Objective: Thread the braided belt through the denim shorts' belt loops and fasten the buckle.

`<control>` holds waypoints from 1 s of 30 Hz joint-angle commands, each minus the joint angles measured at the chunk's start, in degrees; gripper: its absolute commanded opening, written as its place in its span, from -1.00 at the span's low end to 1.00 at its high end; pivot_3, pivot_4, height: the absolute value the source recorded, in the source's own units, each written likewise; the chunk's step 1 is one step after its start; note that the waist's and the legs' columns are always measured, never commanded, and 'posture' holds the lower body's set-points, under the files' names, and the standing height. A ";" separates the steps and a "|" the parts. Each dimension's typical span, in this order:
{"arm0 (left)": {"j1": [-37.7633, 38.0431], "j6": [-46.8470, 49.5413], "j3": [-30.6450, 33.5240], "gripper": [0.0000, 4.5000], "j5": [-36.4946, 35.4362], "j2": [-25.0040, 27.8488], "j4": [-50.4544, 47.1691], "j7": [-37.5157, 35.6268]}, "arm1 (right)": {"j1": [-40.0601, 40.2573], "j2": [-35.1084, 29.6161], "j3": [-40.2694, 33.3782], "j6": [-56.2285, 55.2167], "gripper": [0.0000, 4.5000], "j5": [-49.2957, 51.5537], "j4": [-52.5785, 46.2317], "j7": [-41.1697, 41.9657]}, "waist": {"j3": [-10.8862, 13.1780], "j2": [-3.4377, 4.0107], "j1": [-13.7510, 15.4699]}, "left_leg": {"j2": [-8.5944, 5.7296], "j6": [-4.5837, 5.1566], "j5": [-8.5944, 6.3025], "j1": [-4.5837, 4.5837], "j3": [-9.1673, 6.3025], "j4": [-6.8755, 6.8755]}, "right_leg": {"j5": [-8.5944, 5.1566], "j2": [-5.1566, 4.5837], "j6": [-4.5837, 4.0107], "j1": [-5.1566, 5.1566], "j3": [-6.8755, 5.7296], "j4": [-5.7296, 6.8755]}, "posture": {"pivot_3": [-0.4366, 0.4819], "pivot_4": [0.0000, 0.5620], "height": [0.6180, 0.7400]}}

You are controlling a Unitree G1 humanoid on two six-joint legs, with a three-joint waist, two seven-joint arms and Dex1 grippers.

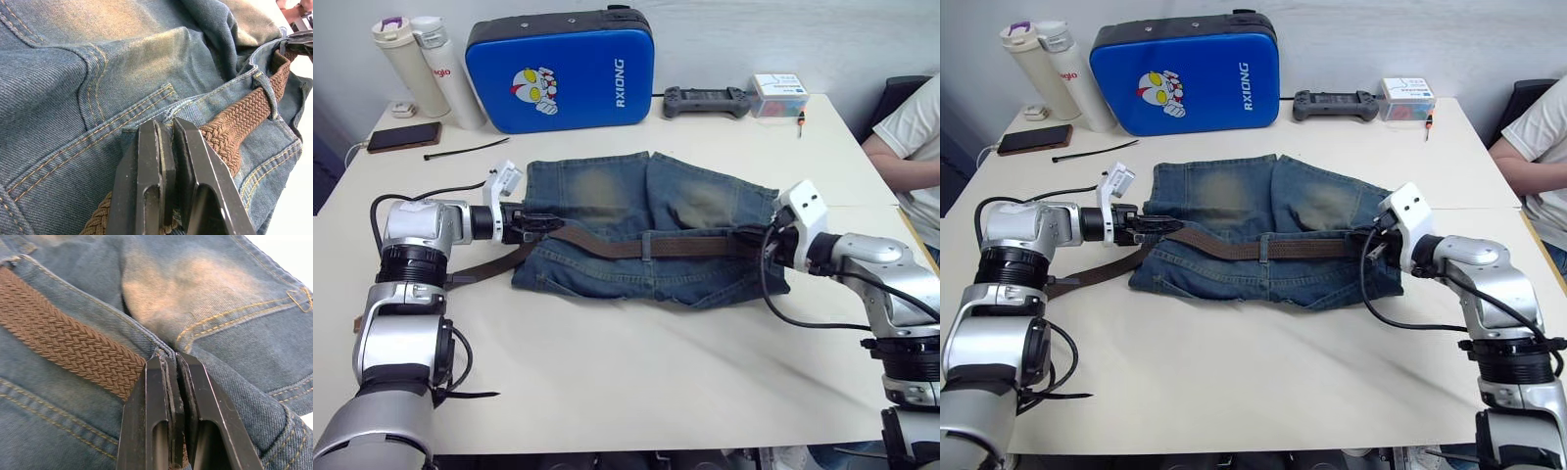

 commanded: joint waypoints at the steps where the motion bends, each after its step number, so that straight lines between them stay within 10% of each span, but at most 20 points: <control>1: 1.05 -0.43 -0.08 -1.00 -2.36 2.15 -5.87 -3.78 | 1.06 -2.86 -1.60 -2.45 -1.00 1.75 -4.32 3.91 | 0.00 0.00 0.01 | 0.00 0.00 0.00 0.00 0.00 0.00 | 0.00 0.00 0.00 0.01 0.00 0.00 | -0.05 -0.47 1.00; 12: 16.93 -6.48 -0.20 -1.00 -10.64 15.77 -31.10 -21.82 | 17.18 -12.87 -13.36 -3.78 -1.00 17.80 -14.95 26.69 | 0.00 0.01 -0.04 | 0.03 0.07 -0.04 0.21 -0.11 -0.21 | 0.00 0.02 0.00 0.37 -0.03 -0.33 | -0.05 -0.47 1.00; 25: 52.49 -41.29 8.62 -1.00 -9.16 17.53 -55.64 -22.47 | 47.05 -6.75 -13.09 -66.33 -1.00 -10.03 -12.95 24.69 | 0.01 0.02 -0.15 | 0.05 0.43 -0.24 0.53 -0.12 -0.42 | 0.00 0.03 0.00 0.80 -0.04 -0.89 | -0.05 -0.47 1.00; 30: 60.28 -52.98 7.16 -1.00 -2.08 14.87 -54.16 -16.89 | 51.45 -5.29 -12.01 -87.42 -1.00 -14.94 -5.48 21.46 | 0.14 -0.02 -0.20 | 0.10 0.46 -0.41 2.88 -0.06 -1.55 | -0.04 0.05 -0.05 3.03 0.00 -1.93 | -0.05 -0.47 1.00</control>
